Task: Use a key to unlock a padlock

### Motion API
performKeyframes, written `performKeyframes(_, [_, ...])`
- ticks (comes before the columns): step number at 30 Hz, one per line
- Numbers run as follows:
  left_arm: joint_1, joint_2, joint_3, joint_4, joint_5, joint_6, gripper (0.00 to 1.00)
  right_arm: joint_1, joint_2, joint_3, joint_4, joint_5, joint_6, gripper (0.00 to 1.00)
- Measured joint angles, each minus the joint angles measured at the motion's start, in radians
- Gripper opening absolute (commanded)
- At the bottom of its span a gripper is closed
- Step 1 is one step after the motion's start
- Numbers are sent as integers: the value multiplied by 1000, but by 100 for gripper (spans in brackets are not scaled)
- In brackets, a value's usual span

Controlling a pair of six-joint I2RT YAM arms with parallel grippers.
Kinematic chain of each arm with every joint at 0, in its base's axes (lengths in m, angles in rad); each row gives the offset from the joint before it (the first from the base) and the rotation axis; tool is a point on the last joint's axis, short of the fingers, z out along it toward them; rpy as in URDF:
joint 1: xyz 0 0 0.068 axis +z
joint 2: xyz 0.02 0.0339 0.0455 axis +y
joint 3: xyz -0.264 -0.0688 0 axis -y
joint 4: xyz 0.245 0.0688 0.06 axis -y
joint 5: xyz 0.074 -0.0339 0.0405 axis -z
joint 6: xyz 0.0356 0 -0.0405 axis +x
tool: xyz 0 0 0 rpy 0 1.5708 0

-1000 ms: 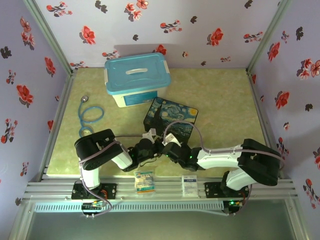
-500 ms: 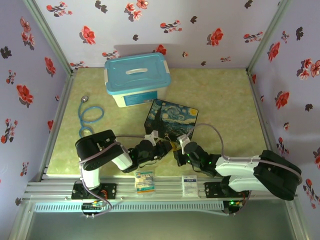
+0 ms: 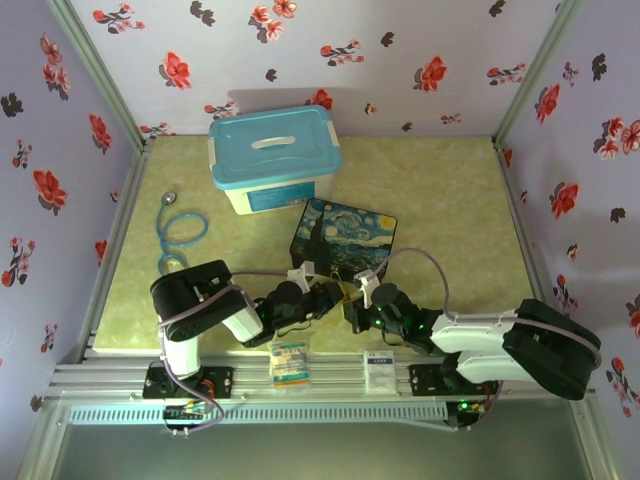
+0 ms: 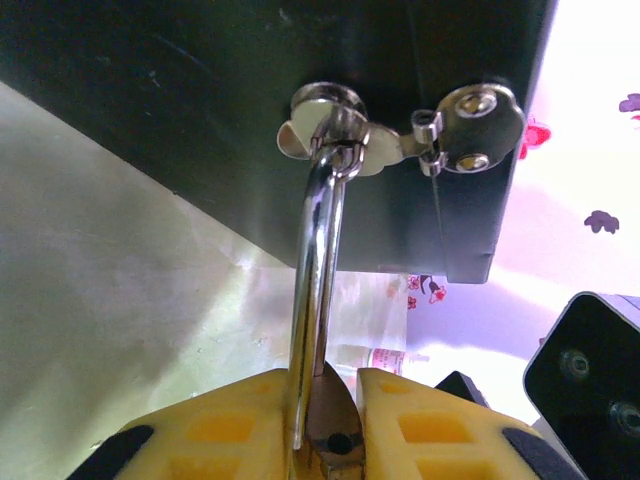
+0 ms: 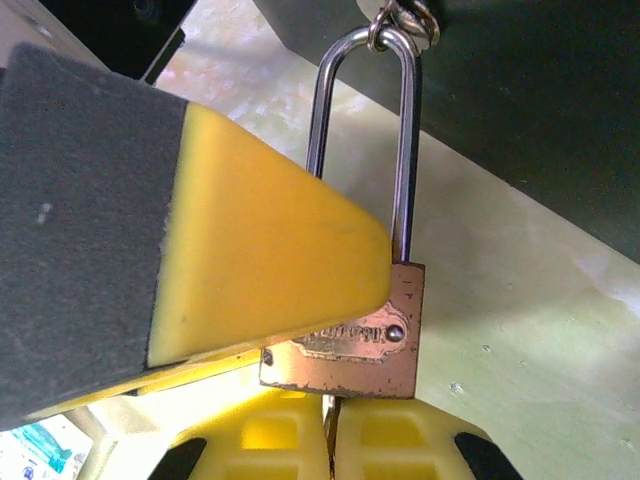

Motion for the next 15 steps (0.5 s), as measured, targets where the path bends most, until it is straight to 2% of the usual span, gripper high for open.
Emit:
performKeyframes(1, [-5, 0, -3, 0, -14, 2, 38, 0, 3, 0, 3, -9, 3, 3])
performKeyframes(5, [-7, -5, -26, -3, -62, 16, 41, 0, 16, 1, 20, -30, 7, 3])
performKeyframes(8, [-8, -18, -35, -17, -84, 24, 40, 0, 35, 1, 39, -40, 10, 3])
performKeyframes(12, [-8, -26, -31, -28, -100, 43, 29, 0, 67, 6, 61, -49, 10, 3])
performKeyframes(15, [-15, -32, -25, -39, -112, 53, 28, 0, 91, 8, 79, -55, 11, 3])
